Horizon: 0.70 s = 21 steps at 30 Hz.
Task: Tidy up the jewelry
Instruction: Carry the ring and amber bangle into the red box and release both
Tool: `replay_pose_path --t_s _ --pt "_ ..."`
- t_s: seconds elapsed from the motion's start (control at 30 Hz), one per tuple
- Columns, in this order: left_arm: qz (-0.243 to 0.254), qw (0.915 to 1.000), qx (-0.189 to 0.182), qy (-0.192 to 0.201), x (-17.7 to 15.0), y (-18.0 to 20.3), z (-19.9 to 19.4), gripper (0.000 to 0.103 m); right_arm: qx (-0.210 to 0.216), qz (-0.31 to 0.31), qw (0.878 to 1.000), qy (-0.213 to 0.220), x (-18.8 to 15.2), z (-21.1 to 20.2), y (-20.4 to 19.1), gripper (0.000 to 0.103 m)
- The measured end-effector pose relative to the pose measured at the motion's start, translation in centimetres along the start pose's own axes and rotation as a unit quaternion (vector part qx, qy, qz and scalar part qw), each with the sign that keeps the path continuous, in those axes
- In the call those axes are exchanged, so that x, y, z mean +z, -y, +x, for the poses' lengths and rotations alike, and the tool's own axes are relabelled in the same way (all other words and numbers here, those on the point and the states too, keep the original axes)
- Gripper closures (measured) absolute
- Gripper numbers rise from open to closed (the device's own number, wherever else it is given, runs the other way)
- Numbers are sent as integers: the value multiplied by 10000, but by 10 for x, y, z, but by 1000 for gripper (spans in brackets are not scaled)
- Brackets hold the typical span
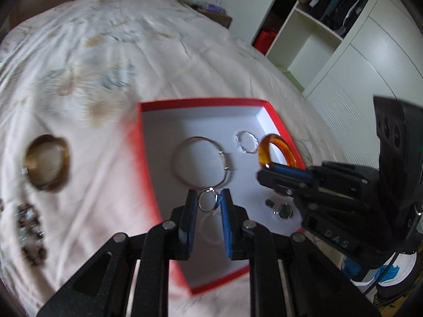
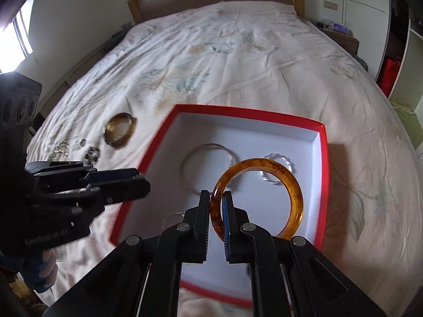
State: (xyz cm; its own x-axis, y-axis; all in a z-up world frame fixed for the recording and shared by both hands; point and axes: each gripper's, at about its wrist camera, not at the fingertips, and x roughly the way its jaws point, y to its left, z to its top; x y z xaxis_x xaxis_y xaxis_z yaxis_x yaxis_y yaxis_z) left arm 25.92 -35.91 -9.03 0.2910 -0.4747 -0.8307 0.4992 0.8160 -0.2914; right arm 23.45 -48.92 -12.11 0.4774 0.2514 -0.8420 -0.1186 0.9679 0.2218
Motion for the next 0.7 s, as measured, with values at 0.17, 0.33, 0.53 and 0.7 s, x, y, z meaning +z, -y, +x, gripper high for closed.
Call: replay_pose_path --t_s 0.17,0.33,0.53,0.7 --pt "67 9995 -88 -282 1 8 33 87 -62 -244 9992 -300 9 26 17 94" --pt "176 9991 -21 -388 -3 12 47 87 -95 -306 9986 -410 13 39 26 94" --pt "372 9983 124 -435 -10 19 55 85 -52 -348 9982 -493 6 45 28 92" --pt "369 9981 146 -465 -7 19 58 85 -47 -233 9987 -455 1 37 33 80"
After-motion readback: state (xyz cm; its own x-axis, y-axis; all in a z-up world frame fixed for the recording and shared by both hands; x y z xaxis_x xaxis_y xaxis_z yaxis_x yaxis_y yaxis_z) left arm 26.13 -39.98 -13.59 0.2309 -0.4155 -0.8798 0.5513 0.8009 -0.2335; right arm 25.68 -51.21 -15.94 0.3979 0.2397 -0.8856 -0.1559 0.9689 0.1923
